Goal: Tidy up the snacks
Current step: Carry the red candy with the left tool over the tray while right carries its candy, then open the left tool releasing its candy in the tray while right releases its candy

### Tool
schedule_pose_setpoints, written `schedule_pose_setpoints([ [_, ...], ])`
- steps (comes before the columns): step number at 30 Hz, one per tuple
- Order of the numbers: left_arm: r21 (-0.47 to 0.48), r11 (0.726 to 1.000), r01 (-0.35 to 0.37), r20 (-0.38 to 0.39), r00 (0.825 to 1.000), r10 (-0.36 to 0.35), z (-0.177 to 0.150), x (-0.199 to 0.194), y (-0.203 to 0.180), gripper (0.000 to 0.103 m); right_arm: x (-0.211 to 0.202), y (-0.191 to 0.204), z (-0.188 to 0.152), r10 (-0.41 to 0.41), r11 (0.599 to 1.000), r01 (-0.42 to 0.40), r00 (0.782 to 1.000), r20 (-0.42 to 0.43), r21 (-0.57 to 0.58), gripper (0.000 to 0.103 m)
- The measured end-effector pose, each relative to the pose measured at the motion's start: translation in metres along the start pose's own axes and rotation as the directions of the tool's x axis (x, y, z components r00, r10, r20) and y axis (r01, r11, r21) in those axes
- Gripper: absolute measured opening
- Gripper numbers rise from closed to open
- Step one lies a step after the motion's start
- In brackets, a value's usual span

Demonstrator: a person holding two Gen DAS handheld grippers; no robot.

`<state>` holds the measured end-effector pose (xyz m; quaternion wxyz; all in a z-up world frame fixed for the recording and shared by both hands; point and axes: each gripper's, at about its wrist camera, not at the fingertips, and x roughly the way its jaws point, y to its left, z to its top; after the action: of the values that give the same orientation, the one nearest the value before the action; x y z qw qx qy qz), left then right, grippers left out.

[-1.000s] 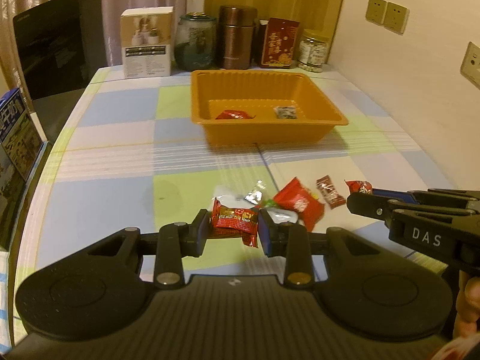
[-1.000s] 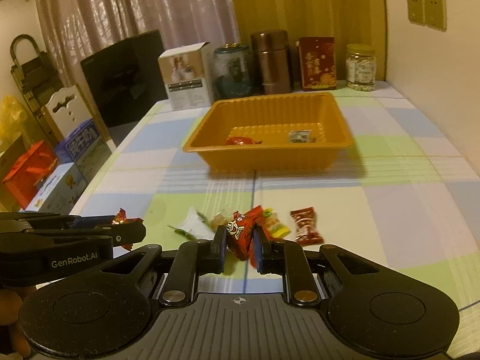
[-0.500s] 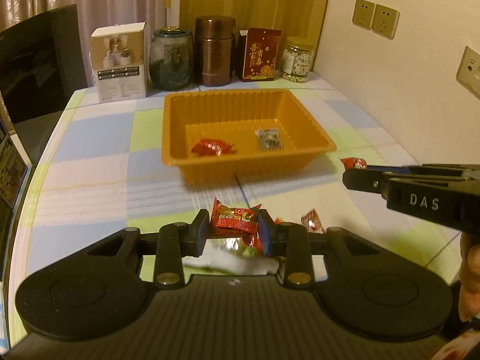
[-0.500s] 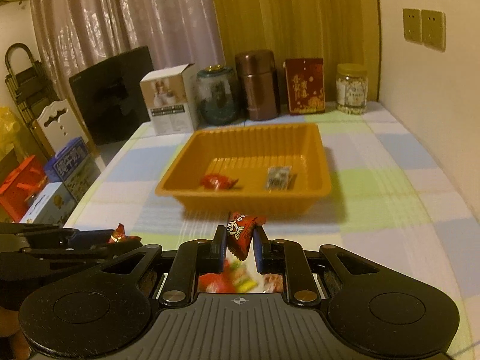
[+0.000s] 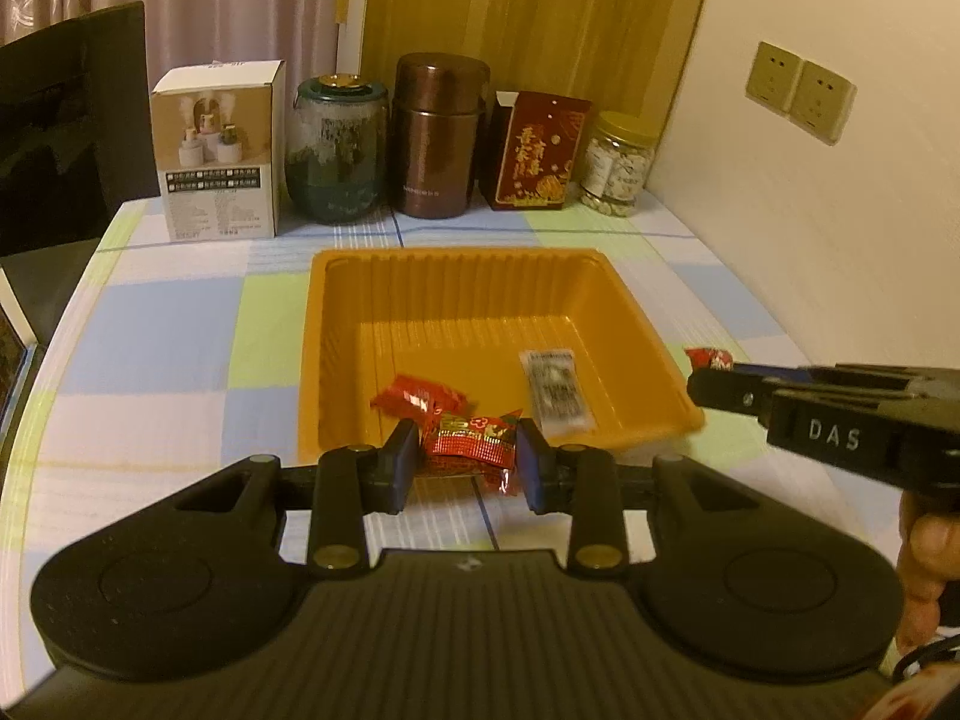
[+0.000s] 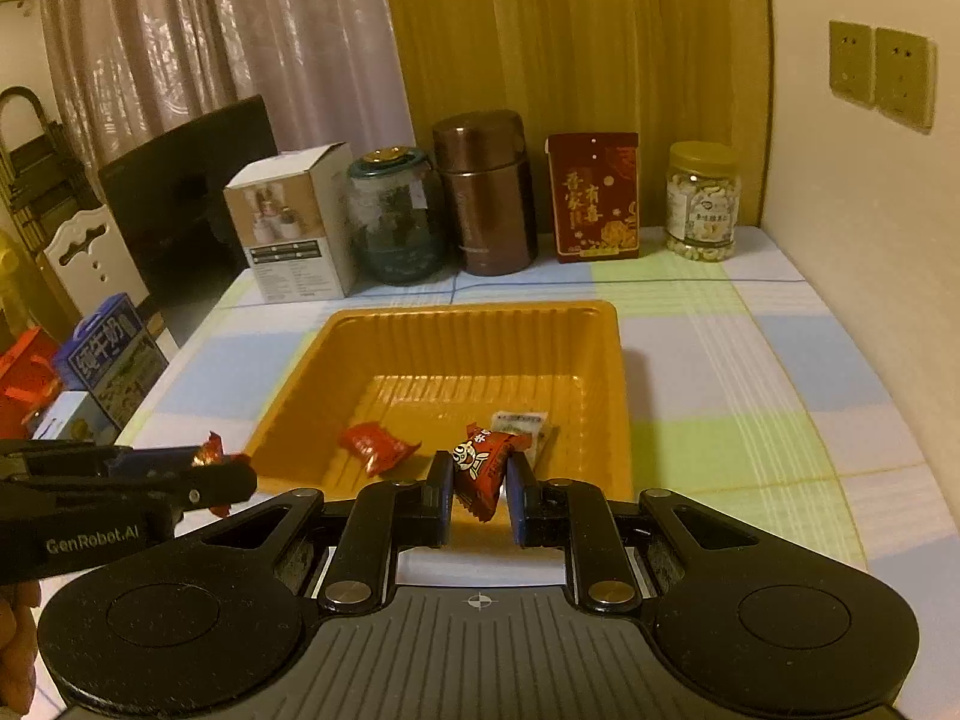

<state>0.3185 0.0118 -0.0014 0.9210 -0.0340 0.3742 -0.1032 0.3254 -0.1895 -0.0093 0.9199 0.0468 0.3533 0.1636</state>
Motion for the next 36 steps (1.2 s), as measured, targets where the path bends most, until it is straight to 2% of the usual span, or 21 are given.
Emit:
schedule_pose_setpoints([
  [8, -0.031, 0.999, -0.009, -0.017, 1.0, 0.008, 0.028, 0.039, 0.013, 0.031, 0.038, -0.012, 0.021, 0.024, 0.999, -0.022, 0.999, -0.032, 0.04, 0.019],
  [17, 0.001, 1.0, -0.018, -0.047, 0.999, 0.018, 0.036, 0.069, 0.014, 0.033, 0.065, -0.016, 0.028, 0.033, 0.997, -0.029, 0.998, -0.059, 0.065, 0.019],
  [18, 0.002, 1.0, -0.017, -0.053, 0.998, 0.017, 0.036, 0.073, 0.015, 0.035, 0.067, -0.016, 0.028, 0.033, 0.997, -0.029, 0.998, -0.06, 0.068, 0.019],
  [19, -0.003, 1.0, -0.022, -0.06, 0.998, 0.022, 0.037, 0.076, 0.016, 0.046, 0.068, -0.017, 0.028, 0.033, 0.997, -0.029, 0.998, -0.062, 0.072, 0.019],
  [20, -0.01, 0.999, -0.031, -0.059, 0.998, 0.03, 0.037, 0.077, 0.018, 0.052, 0.069, -0.017, 0.028, 0.034, 0.997, -0.03, 0.997, -0.064, 0.073, 0.019],
  [36, -0.018, 0.998, -0.064, -0.048, 0.997, 0.064, 0.028, 0.057, 0.033, 0.052, 0.075, -0.003, 0.035, 0.074, 0.996, -0.07, 0.994, -0.079, 0.062, 0.019],
])
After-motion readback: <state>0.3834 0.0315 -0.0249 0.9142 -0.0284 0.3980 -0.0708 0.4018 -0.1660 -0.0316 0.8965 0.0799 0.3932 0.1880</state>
